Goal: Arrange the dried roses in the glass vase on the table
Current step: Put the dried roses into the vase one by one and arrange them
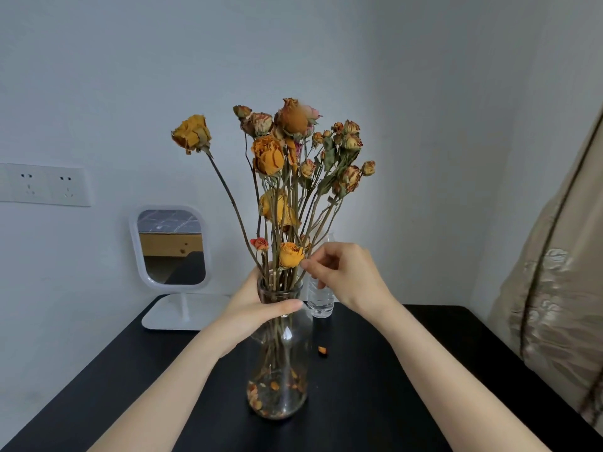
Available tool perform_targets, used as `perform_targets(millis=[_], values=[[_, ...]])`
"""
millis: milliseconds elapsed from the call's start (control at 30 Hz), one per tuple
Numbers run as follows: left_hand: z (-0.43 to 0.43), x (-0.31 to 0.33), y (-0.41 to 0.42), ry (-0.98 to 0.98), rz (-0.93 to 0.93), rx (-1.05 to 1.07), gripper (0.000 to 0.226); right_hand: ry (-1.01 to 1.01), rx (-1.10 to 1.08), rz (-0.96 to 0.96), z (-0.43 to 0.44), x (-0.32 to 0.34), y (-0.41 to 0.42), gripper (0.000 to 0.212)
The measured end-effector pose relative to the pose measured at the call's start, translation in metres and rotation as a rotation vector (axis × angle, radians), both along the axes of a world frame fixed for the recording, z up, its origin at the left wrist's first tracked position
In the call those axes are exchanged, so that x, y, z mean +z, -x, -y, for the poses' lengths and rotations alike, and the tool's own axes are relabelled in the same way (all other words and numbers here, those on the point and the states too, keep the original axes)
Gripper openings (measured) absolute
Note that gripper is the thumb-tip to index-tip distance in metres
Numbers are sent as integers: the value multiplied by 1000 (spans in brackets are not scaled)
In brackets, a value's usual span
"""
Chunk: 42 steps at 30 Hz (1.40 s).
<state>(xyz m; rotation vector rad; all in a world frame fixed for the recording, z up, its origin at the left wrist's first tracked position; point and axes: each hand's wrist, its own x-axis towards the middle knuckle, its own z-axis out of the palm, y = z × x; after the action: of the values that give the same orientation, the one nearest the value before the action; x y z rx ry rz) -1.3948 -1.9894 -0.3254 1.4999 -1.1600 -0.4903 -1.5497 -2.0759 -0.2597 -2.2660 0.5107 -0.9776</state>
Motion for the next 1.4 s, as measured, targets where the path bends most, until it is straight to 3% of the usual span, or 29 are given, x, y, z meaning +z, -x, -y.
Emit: perform_targets(millis=[267, 633, 800, 933, 1400], values=[[8, -3, 4, 23, -16, 12, 95, 2, -7, -22, 5, -1, 1, 15], [8, -2, 7, 29, 0, 7, 75, -47, 33, 7, 3, -4, 1, 12], [8, -3, 7, 39, 6, 2, 81, -49, 26, 38, 3, -5, 1, 11], [7, -3, 8, 41, 5, 9, 66, -65, 36, 86, 1, -8, 0, 11], [9, -7, 5, 55, 13, 11, 67, -54, 39, 4, 1, -11, 1, 10]])
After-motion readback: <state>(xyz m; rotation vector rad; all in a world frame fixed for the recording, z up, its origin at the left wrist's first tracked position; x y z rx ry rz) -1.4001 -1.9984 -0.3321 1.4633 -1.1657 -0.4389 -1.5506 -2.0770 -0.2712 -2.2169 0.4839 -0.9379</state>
